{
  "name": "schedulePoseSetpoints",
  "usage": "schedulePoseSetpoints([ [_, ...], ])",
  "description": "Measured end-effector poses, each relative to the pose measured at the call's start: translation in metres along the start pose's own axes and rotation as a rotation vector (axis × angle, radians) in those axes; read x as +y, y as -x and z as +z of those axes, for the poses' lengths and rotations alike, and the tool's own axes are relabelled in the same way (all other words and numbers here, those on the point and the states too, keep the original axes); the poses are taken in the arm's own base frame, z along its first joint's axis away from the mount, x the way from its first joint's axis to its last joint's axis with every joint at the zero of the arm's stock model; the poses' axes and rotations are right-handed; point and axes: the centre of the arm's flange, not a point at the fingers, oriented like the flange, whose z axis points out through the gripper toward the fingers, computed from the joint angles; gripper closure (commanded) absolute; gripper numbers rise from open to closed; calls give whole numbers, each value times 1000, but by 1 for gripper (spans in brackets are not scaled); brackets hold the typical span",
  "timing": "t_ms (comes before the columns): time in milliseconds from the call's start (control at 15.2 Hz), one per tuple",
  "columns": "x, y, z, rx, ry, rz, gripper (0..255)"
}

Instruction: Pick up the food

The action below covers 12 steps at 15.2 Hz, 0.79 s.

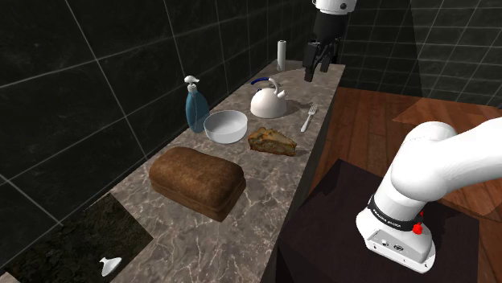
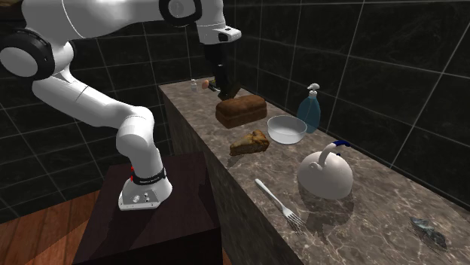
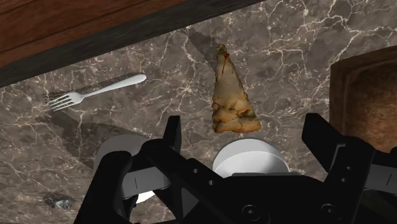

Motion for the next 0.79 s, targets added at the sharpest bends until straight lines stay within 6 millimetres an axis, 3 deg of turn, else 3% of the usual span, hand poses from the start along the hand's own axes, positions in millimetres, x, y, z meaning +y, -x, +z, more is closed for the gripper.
schedulePoseSetpoints([
  [132,-1,-1,6,-2,0,-2,0],
  [330,0,-11,37,-9,2,-13,0],
  [792,-13,-35,130,-26,6,-41,0],
])
